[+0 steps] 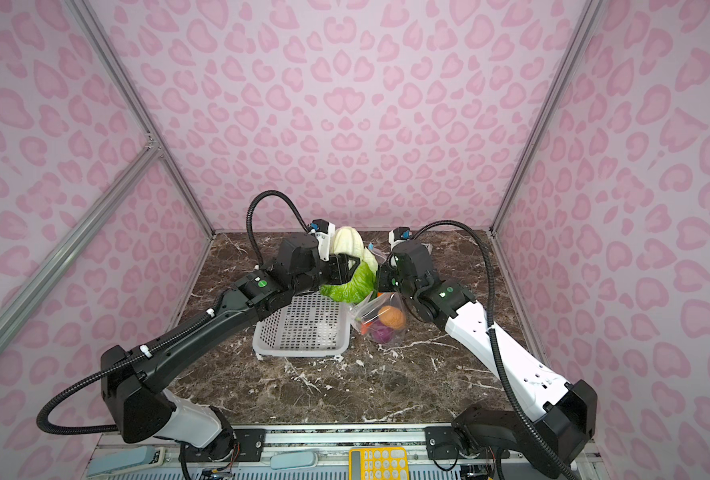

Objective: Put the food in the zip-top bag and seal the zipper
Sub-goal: 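Carry the lettuce to the bag mouth held open by the right gripper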

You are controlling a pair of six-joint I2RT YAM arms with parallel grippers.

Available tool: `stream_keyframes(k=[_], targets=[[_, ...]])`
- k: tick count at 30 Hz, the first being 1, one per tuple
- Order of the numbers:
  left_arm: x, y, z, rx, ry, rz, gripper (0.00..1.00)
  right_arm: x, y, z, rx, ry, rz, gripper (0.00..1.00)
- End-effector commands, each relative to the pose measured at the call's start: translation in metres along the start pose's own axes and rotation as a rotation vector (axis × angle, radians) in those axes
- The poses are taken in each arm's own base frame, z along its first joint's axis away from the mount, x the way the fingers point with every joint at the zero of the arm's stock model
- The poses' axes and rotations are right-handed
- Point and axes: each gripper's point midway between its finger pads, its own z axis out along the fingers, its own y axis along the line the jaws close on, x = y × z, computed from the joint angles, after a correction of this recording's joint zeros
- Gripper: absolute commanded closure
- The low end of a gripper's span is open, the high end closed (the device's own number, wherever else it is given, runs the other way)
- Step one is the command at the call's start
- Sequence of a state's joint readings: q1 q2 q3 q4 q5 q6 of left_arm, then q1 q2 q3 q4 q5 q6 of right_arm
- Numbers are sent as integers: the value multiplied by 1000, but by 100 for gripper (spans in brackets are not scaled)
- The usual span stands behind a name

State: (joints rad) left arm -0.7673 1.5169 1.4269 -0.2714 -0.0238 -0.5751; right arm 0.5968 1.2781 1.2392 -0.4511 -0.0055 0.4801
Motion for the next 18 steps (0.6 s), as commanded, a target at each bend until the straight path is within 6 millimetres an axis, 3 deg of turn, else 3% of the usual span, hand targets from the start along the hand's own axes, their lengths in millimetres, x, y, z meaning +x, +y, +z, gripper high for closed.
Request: stream_keyframes(k=[1, 7, 18], targets=[[-20, -7, 5, 7, -74, -19, 43, -6, 11, 0, -44, -29, 19, 100], [-24, -7, 14, -10, -89, -68, 41, -3, 24, 2, -81, -30, 40, 100], [-27, -10, 21, 14, -144, -240, 39, -4, 26, 3, -108, -71, 152, 100]])
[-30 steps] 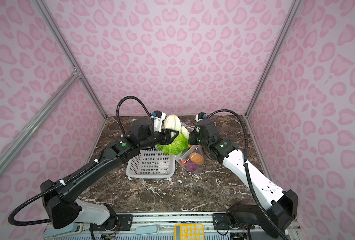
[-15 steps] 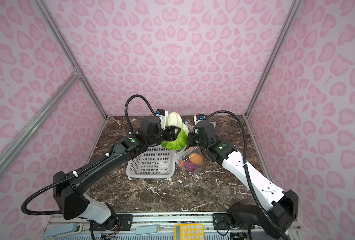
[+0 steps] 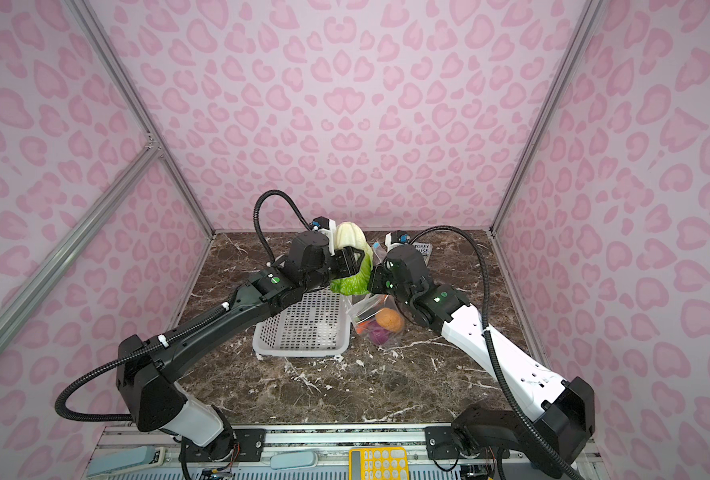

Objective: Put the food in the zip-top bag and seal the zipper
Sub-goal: 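Carry the lettuce to the bag mouth held open by the right gripper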

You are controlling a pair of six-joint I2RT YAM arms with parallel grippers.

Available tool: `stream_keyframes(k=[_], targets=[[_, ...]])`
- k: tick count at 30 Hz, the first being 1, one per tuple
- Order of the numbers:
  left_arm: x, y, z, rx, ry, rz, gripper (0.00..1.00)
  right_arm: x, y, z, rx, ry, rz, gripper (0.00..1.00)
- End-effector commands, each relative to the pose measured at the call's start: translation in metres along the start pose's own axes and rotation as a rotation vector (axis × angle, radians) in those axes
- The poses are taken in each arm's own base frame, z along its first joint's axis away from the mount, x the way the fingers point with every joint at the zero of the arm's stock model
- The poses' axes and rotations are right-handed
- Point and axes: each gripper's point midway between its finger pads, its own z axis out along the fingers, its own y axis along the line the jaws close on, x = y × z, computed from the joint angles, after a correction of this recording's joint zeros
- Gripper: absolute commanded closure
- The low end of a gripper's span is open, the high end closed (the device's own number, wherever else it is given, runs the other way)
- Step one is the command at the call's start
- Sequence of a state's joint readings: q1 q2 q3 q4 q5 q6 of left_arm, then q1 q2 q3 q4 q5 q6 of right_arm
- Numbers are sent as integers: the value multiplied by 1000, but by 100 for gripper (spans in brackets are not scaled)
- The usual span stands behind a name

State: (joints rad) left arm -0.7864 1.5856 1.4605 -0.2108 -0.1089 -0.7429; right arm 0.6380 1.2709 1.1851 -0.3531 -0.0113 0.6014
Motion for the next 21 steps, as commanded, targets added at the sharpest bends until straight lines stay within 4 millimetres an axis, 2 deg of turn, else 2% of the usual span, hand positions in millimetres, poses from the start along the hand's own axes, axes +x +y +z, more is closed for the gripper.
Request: stream_keyframes(k=[1, 9, 17, 21], targets=[[-18, -15, 0, 60, -82, -85, 39, -8, 10, -1, -47, -48, 44, 100], [-21, -24, 1, 81, -67, -83, 39, -7, 14, -7, -3, -58, -99, 100], [8, -17, 13, 34, -71, -147, 41, -11, 30, -7, -112, -93, 57, 100], [6, -18, 9, 16, -103, -186, 41, -13, 22, -8, -89, -131, 94, 100]])
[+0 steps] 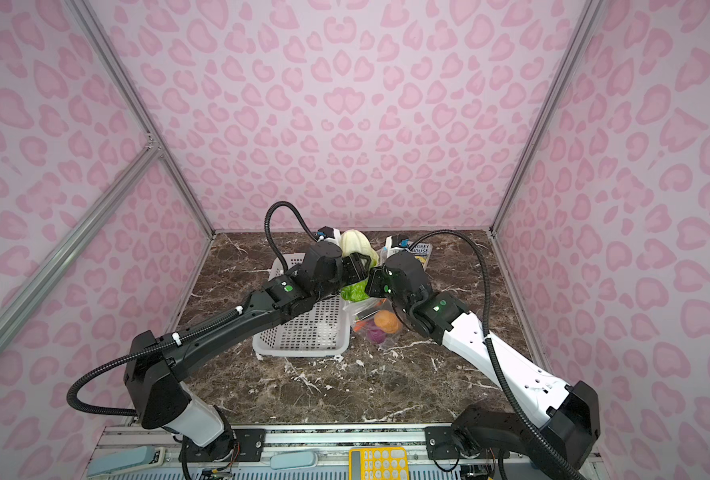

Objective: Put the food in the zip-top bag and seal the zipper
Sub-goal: 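Carry the lettuce to the bag mouth held open by the right gripper, then push the lettuce down into the bag with the left gripper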

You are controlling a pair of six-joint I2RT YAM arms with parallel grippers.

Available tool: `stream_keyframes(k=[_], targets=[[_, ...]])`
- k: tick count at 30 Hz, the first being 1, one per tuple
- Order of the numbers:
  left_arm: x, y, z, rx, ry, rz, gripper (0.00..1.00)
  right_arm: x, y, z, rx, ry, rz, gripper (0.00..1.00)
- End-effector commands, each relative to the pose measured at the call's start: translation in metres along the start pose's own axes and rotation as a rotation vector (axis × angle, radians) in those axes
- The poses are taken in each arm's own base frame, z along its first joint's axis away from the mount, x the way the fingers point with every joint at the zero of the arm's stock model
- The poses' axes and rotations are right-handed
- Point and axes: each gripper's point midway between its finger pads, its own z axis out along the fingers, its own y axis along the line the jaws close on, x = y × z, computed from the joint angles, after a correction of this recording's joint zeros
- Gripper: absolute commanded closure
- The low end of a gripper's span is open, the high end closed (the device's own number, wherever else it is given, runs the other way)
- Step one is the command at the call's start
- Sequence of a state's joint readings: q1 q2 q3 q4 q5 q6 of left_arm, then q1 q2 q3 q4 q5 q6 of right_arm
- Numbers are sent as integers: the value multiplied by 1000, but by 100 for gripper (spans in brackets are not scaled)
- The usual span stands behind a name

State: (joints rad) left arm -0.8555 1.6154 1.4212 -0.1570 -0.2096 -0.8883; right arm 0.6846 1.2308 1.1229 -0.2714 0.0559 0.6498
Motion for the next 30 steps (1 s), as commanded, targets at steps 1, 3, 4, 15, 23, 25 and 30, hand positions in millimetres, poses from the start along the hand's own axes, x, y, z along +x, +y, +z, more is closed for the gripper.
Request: stream_keyframes(k=[1, 3, 4, 15, 23, 25, 30], targets=[[-19, -14, -4, 41, -88, -86, 41, -14, 13, -2, -66, -71, 64, 100], [-20, -13, -7, 32, -100, -105, 41, -15, 11, -4, -64, -82, 71, 100], [-20, -13, -8, 26, -106, -111, 41, -16, 11, -5, -65, -87, 76, 100], [23, -7, 1, -54, -87, 29, 39, -27, 7, -10, -77, -117, 112, 100], [28, -8, 2, -86, -139, 127, 35, -26, 0, -9, -78, -107, 136, 100], [27, -10, 5, -85, -147, 116, 35, -24, -1, -8, -76, -101, 137, 100], [22, -8, 11, -112, -183, 91, 34, -23, -1, -7, -83, -94, 149, 100]])
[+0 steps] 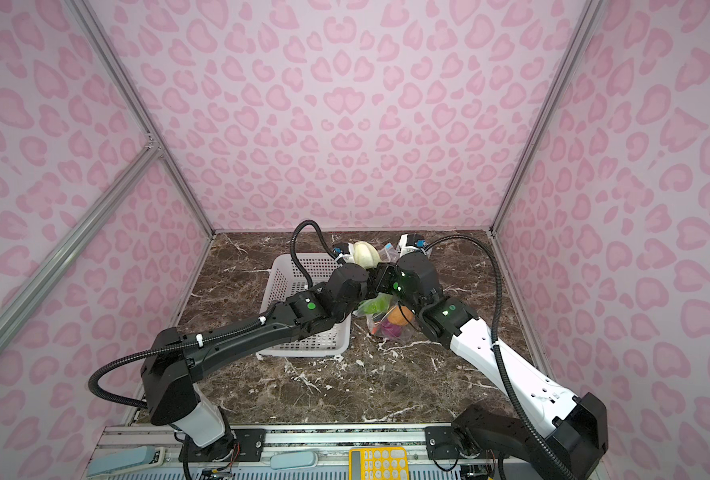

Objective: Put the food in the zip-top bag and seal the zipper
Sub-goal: 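Push the lettuce down into the bag with the left gripper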

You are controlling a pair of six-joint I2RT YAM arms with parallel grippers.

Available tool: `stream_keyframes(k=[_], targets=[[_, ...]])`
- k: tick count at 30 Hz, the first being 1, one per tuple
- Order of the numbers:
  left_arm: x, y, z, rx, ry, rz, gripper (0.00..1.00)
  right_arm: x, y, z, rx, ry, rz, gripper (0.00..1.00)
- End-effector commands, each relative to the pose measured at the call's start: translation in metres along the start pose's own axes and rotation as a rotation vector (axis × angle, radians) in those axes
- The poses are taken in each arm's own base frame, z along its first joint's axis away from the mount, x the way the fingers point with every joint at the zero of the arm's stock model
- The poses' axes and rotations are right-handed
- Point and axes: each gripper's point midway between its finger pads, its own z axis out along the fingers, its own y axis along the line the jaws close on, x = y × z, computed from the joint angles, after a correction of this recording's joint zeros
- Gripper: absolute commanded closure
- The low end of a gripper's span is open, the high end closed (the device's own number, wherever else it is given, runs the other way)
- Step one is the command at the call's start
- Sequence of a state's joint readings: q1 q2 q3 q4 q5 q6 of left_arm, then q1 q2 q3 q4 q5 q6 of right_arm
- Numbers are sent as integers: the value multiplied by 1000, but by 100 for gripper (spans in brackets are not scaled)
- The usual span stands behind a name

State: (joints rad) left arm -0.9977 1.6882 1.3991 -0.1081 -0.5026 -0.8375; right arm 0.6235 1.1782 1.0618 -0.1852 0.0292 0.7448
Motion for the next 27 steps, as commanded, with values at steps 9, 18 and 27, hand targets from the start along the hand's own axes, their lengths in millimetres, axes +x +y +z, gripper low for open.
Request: stream_keyframes(k=[9, 18, 27], targets=[[-30, -6, 5, -10, -165, -140, 41, 7, 14, 9, -105, 20, 81, 100], [-33, -7, 9, -1, -133, -162, 41, 1, 8, 6, -98, -5, 41, 100], [-31, -11, 15, 21, -173, -175, 43, -3, 14, 2, -149, -16, 149, 100]])
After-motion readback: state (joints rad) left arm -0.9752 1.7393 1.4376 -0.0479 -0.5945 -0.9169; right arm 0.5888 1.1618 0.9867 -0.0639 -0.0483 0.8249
